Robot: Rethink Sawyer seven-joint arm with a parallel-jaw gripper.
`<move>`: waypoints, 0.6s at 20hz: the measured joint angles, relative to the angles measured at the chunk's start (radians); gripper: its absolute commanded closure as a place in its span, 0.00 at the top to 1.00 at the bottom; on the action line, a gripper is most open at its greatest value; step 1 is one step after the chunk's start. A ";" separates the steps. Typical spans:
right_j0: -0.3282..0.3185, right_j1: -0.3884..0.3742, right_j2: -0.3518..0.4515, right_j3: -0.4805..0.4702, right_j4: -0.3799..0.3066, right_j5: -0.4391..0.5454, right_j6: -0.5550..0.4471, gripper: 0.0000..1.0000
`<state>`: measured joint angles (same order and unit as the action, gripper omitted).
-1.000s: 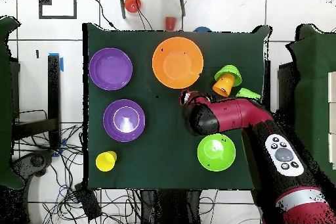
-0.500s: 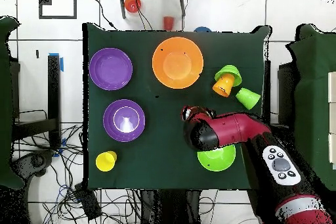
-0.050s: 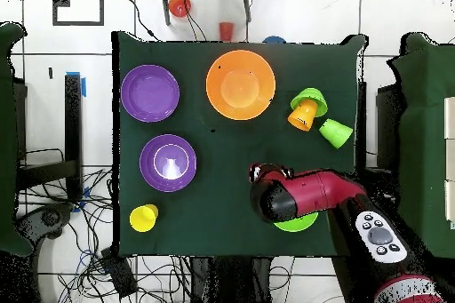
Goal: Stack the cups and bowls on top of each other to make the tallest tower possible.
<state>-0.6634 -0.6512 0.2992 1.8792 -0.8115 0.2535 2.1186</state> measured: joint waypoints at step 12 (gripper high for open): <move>-0.008 0.000 -0.015 0.015 -0.035 -0.078 0.000 1.00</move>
<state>-0.6718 -0.6509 0.2842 1.8939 -0.8462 0.1758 2.1186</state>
